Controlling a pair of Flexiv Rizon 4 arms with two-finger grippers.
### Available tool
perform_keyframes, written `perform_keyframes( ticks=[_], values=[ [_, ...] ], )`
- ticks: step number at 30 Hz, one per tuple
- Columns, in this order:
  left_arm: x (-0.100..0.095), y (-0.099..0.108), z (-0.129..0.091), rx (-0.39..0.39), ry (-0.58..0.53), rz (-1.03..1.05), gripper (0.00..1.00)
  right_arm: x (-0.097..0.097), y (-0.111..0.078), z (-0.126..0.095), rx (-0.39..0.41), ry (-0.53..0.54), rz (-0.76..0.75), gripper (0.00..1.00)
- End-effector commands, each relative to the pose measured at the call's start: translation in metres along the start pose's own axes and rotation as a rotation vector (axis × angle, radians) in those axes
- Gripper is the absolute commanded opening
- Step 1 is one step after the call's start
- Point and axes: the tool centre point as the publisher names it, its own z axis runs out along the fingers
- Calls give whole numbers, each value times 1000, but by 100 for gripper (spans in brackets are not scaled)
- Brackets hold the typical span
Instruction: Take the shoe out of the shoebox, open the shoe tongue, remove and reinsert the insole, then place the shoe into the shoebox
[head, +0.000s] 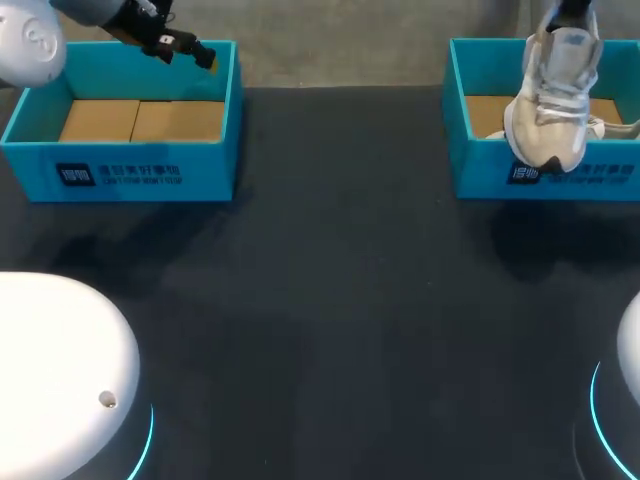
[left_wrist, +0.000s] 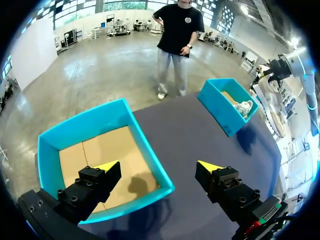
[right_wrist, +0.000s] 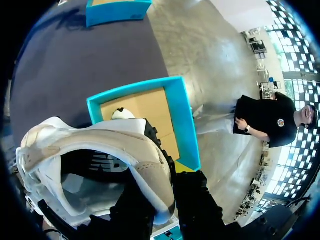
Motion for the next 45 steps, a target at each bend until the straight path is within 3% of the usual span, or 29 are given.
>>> perform_keyframes(
  ticks=[1, 11, 14, 18, 26, 34, 45],
  values=[
    [0, 1, 0, 0, -1, 0, 100, -2, 1, -1, 3, 4, 0, 0],
    [0, 1, 0, 0, -1, 0, 100, -2, 1, -1, 3, 4, 0, 0],
    [-1, 0, -7, -37, -15, -34, 100, -9, -5, 4, 7, -9, -20, 0],
    [0, 0, -18, -116, -57, -87, 100, -30, -20, 15, 8, -64, -57, 0],
    [-1, 4, -24, -170, -93, -169, 100, -54, -38, 36, 46, -101, -100, 0],
    [-2, 8, -24, -194, -109, -215, 100, -77, -49, 57, 49, -77, -179, 0],
    [-8, 16, -29, -266, -164, -295, 100, -106, -56, 77, 84, -11, -159, 0]
  ],
)
